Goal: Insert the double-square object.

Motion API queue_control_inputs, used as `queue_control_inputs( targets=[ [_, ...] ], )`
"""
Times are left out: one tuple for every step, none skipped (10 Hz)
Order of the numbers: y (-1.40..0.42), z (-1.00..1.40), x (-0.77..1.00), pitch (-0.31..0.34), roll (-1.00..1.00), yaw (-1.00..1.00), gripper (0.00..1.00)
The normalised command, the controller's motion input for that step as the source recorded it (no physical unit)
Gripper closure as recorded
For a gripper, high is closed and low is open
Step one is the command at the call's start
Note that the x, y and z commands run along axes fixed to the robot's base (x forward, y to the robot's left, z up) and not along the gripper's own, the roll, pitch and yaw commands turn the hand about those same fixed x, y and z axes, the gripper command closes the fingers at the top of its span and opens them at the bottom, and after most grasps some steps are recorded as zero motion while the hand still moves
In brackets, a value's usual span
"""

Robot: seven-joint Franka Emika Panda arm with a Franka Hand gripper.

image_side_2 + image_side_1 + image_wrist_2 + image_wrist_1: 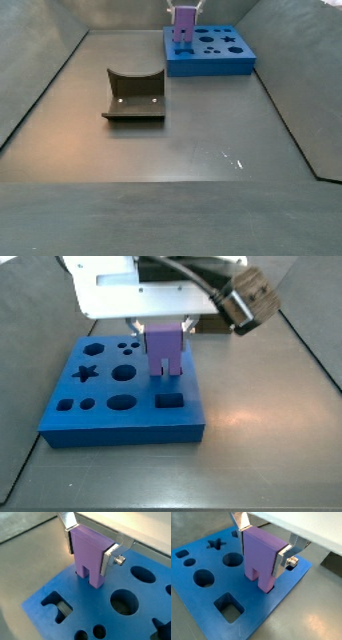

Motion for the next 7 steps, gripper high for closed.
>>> queue_control_inputs(
  targets=[
    [0.00,-0.49,0.18,0.000,-0.03,-0.05,1.00],
    [0.00,-0.55,0.35,0.000,-0.02,-0.29,1.00],
    [0.00,-0.48,0.39,0.031,-0.01,-0.56,1.00],
    [0.00,-0.43,0.35,0.054,0.00,-0.63,1.00],
    [0.02,-0.32,0.23,0.054,0.00,-0.54,1.00],
    [0.07,0.00,0.02,0.000,-0.07,-0.04,1.00],
    [0.00,0.00,0.00,0.000,0.00,0.00,1.00]
  ],
)
